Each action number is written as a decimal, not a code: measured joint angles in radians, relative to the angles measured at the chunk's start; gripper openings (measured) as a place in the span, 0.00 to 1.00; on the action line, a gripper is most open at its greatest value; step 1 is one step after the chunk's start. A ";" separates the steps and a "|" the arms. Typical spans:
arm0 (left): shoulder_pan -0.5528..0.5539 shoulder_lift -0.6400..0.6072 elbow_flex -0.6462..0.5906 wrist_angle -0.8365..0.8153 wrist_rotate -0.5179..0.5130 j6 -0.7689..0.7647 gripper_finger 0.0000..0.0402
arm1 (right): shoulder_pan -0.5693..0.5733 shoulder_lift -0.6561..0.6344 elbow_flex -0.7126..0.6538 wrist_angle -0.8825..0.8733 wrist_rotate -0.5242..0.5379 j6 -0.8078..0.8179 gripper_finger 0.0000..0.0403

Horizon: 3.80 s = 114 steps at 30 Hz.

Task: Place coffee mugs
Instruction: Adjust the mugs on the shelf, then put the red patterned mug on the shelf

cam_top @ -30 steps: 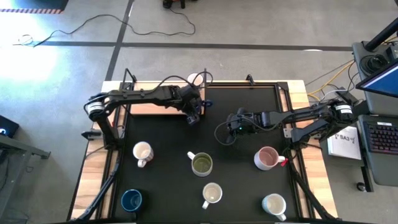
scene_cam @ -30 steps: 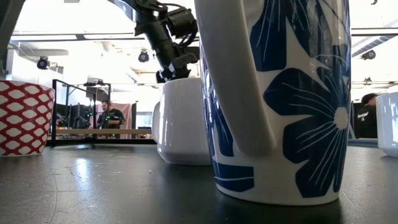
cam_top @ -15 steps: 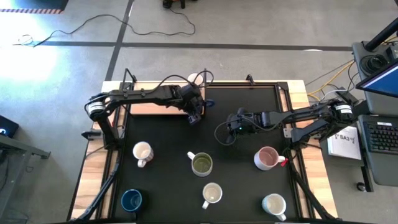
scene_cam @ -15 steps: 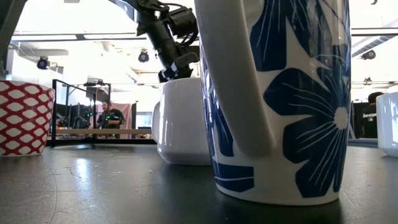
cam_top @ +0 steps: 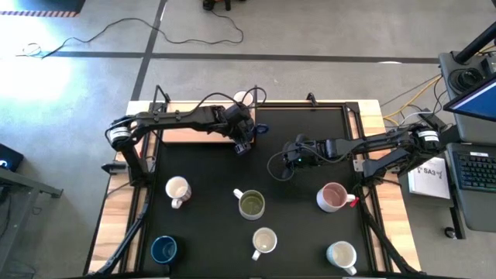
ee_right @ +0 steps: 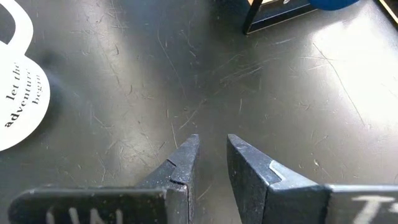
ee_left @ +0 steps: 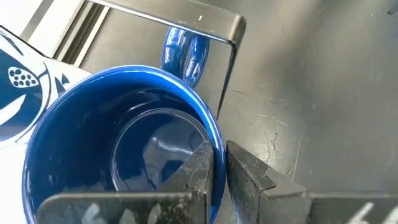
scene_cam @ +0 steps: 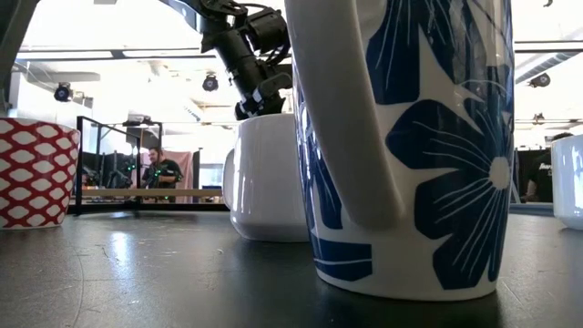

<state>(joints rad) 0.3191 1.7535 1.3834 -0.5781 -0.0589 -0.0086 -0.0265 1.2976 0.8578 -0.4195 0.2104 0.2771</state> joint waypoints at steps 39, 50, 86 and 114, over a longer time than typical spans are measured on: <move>-0.262 -0.159 0.023 -0.250 -0.108 -0.185 0.24 | 0.000 0.000 0.000 -0.081 -0.001 0.018 0.17; -0.513 -0.293 -0.255 0.010 -0.316 -0.413 0.24 | 0.002 -0.120 -0.051 -0.079 0.003 -0.040 0.17; -0.949 -0.447 -0.330 -0.673 -0.212 -1.422 0.24 | 0.002 -0.432 -0.383 0.149 0.078 0.279 0.17; -0.910 -0.447 -0.441 -0.601 -0.188 -1.417 0.01 | 0.002 -0.431 -0.383 0.148 0.079 0.283 0.17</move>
<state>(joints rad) -0.5906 1.3062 0.9421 -1.1790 -0.2466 -1.4254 -0.0242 0.8665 0.4751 -0.2714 0.2890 0.5602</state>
